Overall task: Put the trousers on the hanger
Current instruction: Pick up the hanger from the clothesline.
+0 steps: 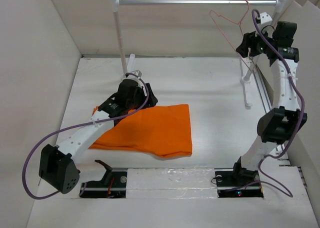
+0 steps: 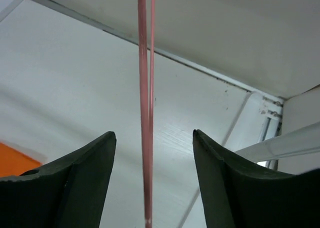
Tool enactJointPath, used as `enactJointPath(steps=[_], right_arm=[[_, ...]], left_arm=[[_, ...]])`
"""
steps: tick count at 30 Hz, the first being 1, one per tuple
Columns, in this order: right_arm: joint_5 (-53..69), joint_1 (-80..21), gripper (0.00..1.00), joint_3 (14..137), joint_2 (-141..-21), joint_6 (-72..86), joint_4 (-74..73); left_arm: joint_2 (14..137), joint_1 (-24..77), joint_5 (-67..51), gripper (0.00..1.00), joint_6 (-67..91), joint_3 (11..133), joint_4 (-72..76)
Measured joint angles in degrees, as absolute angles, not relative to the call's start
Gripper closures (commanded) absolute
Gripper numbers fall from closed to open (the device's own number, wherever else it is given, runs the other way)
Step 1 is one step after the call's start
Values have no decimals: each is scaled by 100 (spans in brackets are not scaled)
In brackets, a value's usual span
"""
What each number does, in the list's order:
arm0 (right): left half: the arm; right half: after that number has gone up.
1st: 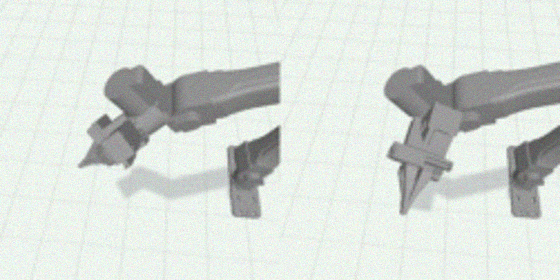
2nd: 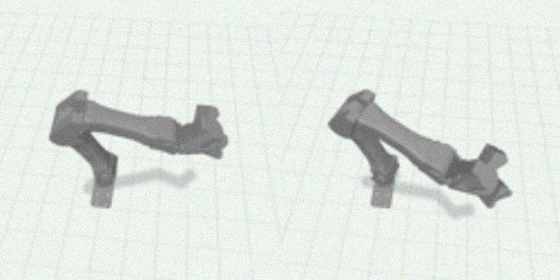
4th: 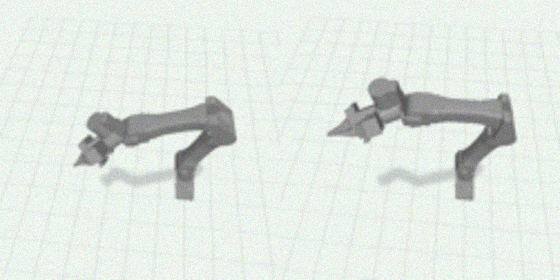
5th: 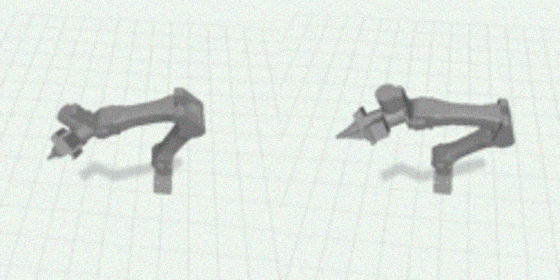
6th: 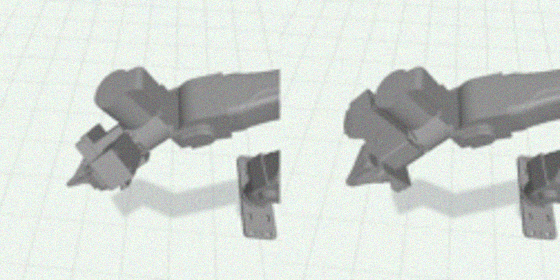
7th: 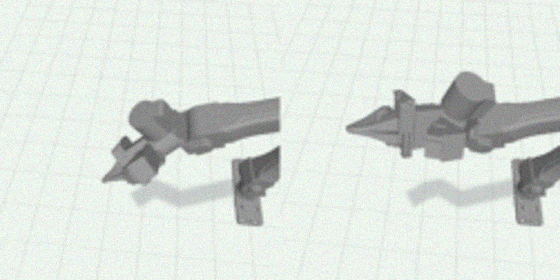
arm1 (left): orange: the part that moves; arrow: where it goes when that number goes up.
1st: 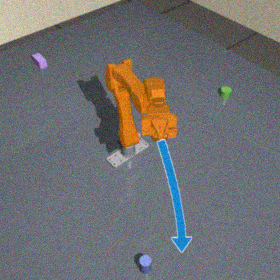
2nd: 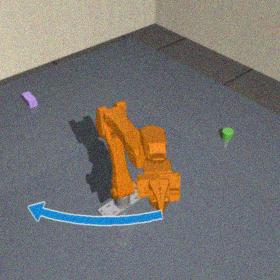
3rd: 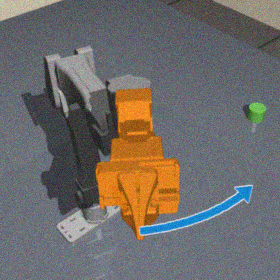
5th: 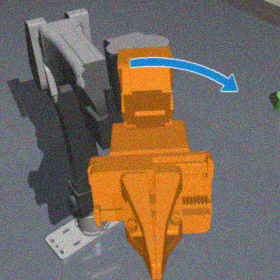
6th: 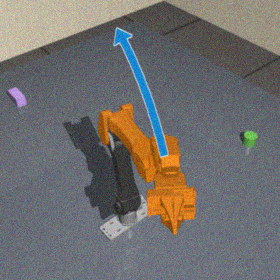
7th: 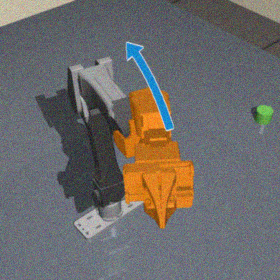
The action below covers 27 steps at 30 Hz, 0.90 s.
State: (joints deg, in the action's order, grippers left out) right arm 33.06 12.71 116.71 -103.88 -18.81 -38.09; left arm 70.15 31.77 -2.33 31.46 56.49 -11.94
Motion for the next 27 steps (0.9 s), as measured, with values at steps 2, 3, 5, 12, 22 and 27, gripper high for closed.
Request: enactJointPath(steps=[2, 3, 5, 12, 22, 27], right_arm=[[3352, 1269, 64, 11351, -10259, -1944, -3712], [3376, 1251, 72, 11137, -10169, -1957, -3601], [3391, 1216, 92, 10728, -9972, -1931, -3439], [3109, 882, 100, 10029, -9406, -1479, -2777], [1959, 362, 100, 10560, -8897, -1177, -2724], [1647, 331, 100, 9642, -8230, -1118, -2609]], left_arm=[[7015, 3177, -263, 40, 3129, 5601, -1186], [7015, 3177, -283, 42, 3127, 5581, -1184], [7015, 3177, -303, 45, 3131, 5561, -1181], [7032, 3177, -366, 47, 3146, 5603, -1214], [7797, 3177, -661, 34, 3177, 7749, -1719], [7992, 3181, -1033, 33, 3295, 8689, -1728]])
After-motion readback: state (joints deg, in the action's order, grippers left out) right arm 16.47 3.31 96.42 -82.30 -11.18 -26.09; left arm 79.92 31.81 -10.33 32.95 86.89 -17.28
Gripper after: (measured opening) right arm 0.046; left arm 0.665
